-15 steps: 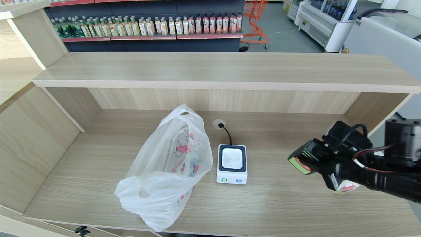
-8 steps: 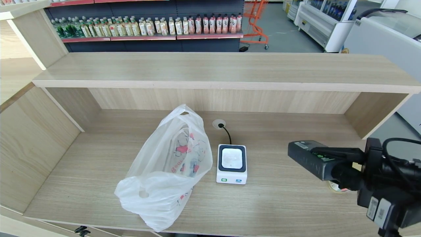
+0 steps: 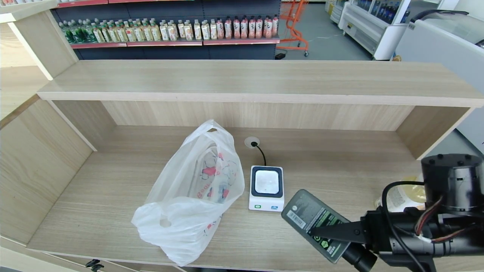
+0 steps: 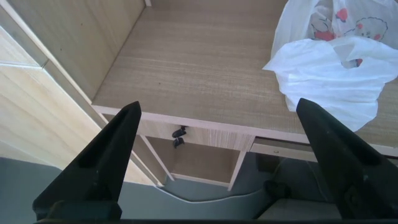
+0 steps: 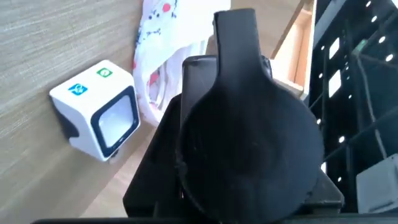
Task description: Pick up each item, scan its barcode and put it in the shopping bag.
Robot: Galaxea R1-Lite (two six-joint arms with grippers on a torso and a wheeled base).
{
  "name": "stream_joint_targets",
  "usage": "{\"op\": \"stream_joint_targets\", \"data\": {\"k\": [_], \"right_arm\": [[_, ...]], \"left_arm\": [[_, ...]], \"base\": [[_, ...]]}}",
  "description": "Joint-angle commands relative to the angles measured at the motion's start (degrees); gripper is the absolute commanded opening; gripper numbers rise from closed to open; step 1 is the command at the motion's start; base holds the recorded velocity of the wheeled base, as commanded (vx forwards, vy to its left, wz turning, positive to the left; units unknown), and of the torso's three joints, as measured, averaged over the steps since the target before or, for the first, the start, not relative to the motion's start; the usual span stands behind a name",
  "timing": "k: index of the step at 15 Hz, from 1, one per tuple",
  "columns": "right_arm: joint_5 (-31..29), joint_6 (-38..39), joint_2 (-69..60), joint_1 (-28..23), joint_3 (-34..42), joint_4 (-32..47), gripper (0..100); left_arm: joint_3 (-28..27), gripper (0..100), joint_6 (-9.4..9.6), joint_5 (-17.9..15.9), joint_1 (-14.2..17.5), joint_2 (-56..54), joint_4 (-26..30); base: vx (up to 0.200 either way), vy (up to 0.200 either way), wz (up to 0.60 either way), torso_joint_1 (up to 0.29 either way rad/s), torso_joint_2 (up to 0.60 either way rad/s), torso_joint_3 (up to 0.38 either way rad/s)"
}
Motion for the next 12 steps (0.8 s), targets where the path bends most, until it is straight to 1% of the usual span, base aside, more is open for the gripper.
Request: {"op": "stream_joint_targets", "data": {"k": [1,2,4,6,9,12], "right_arm": [[0.7,-2.6,5.1,4.4,-1.4,-0.3,0],[1.4,-5.1,5.2,6.5,-2.2,-0.2,0],[2.7,-7.2,6.3,9.5,-3.0,-0.3,0],[4.3,-8.2,7.5,9.9,-4.2,-1.6,0],[4.5,-8.1,7.5,9.9,-4.5,-6.9,0],[4.5,-8.2,6.9,9.9,-4.4,-8.2,0]], "left_arm": [[0.0,100,0.00,0.0,0.0,0.0,0.0],[0.0,100,0.00,0.0,0.0,0.0,0.0],[0.0,100,0.00,0.0,0.0,0.0,0.0],[0.0,100,0.00,0.0,0.0,0.0,0.0],[0.0,100,0.00,0.0,0.0,0.0,0.0],[0.0,100,0.00,0.0,0.0,0.0,0.0]], "base": [[0.000,0.000,0.00,0.000,0.00,0.000],[0.000,0.000,0.00,0.000,0.00,0.000],[0.000,0.000,0.00,0.000,0.00,0.000],[0.000,0.000,0.00,0.000,0.00,0.000],[0.000,0.000,0.00,0.000,0.00,0.000],[0.000,0.000,0.00,0.000,0.00,0.000]]}}
